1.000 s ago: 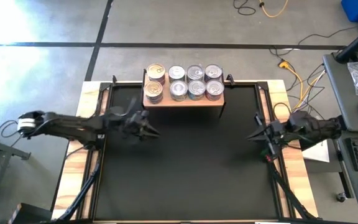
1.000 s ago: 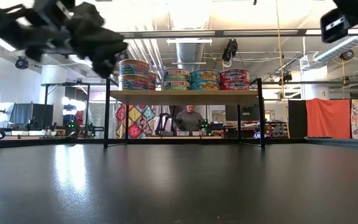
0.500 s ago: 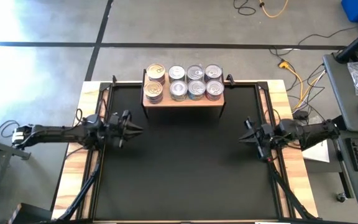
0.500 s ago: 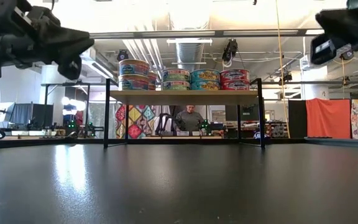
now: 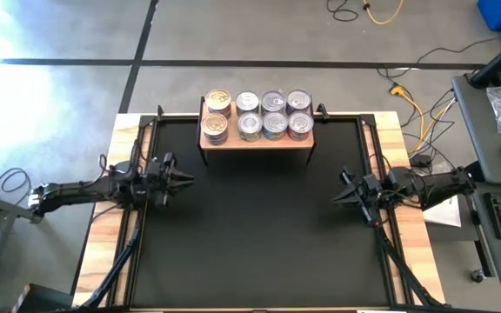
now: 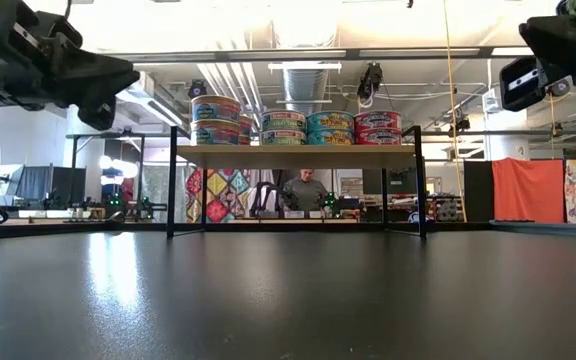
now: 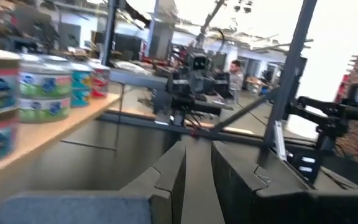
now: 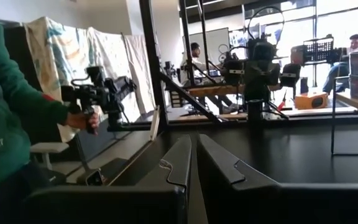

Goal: Stack canned seafood by type on shelf
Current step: Return to Home Position

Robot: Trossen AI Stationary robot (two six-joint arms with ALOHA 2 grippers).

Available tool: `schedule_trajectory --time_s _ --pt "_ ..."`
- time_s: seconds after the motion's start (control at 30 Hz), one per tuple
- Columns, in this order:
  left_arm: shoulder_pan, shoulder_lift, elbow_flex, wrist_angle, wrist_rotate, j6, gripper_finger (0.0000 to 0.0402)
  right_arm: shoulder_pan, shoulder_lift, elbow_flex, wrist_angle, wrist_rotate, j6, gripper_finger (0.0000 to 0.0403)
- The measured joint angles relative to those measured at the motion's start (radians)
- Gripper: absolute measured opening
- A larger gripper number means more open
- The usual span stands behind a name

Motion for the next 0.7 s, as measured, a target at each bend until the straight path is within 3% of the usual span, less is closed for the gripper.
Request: schedule_trajectory --time_s 0.2,0.53,0.7 --pt "0.0 -0.162 0.0 -0.172 -0.01 -0.006 0.0061 0.0 0.0 0.0 0.027 0.0 0.01 0.0018" --pt "0.002 -0.152 0.009 -0.182 -0.165 0.088 0.0061 0.002 0.005 -0.001 0.009 0.0 -0.068 0.0018" --pt "0.002 -0.147 0.007 -0.184 -0.166 0.092 0.0061 0.002 0.008 -0.001 -0.009 0.009 -0.075 0.0018"
